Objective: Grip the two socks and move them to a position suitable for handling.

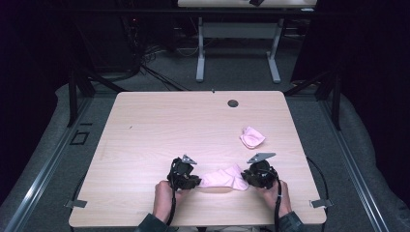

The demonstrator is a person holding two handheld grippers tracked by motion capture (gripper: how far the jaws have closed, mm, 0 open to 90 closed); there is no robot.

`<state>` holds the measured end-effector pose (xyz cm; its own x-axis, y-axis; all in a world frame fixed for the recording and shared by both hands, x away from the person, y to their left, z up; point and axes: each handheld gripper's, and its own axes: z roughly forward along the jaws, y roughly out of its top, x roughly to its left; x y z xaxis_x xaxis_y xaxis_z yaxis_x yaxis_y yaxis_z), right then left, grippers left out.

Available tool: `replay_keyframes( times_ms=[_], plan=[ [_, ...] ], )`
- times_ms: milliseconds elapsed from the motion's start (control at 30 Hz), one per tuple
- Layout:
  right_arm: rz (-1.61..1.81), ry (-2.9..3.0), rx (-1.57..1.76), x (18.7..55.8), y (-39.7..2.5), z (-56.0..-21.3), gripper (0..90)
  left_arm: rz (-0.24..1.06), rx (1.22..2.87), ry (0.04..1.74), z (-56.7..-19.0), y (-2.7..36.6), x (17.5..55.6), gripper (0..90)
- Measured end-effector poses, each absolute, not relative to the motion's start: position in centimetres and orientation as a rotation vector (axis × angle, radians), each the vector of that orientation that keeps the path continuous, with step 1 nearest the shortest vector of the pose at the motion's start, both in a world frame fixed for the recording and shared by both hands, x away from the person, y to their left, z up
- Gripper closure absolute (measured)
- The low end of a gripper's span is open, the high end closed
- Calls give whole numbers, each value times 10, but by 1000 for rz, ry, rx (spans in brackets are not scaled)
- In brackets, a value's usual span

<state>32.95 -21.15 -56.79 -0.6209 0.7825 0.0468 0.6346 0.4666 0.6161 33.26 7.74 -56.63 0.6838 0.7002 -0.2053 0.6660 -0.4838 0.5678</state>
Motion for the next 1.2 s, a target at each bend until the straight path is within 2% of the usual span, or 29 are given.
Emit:
replay_keyframes(
  times_ms=[100,200,700,1100,1200],
  plan=[
    [885,2489,1214,328,-212,-568,817,82,2259,1035,-567,78,331,877],
    [955,2481,1242,326,-213,-568,821,93,2251,1026,-565,80,328,887],
    [1023,2524,1203,293,-213,-540,820,135,2228,983,-546,99,300,888],
    [990,2616,1154,278,-201,-548,818,139,2258,993,-556,111,278,885],
    [966,2653,1153,277,-197,-552,815,148,2259,990,-559,111,275,853]
  ],
)
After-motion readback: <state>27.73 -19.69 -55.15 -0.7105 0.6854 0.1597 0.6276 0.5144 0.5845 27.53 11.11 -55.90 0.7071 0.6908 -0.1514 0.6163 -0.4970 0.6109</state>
